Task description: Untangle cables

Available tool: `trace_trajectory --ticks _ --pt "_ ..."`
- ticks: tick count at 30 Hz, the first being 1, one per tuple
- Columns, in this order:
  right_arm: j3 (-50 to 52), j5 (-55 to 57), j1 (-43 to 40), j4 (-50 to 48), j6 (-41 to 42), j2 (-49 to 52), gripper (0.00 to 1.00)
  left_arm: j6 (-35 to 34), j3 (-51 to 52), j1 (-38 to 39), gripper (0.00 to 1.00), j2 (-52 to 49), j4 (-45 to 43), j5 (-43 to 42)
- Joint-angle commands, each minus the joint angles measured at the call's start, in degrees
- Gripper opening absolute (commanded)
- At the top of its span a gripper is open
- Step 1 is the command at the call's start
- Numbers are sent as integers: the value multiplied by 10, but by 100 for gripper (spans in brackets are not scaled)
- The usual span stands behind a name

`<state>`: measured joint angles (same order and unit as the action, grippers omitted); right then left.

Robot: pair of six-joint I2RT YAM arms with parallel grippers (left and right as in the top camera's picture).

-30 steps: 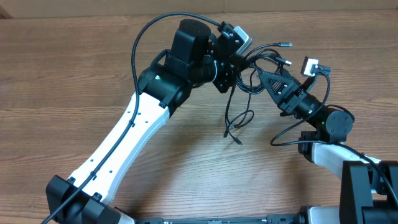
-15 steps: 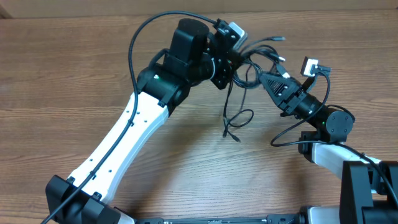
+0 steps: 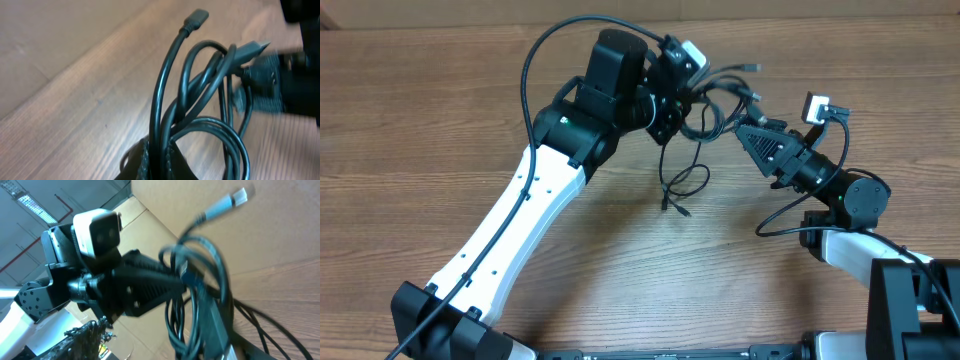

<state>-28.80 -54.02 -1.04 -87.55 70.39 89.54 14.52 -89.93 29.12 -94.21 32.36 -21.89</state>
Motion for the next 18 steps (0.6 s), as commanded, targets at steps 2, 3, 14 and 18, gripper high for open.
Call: trace_trajectory --ticks 2,3,14,18 --pt "-5 3 -3 -19 -3 -5 72 115 -12 -3 4 -8 43 -17" --pt "-5 3 -3 -19 -3 -5 72 130 -12 -3 4 -8 52 -17" --pt "-5 0 -3 15 -43 -5 77 208 -12 -3 4 -8 72 -112" --pt "-5 0 -3 46 -71 -5 77 231 -12 -3 4 -8 73 -156"
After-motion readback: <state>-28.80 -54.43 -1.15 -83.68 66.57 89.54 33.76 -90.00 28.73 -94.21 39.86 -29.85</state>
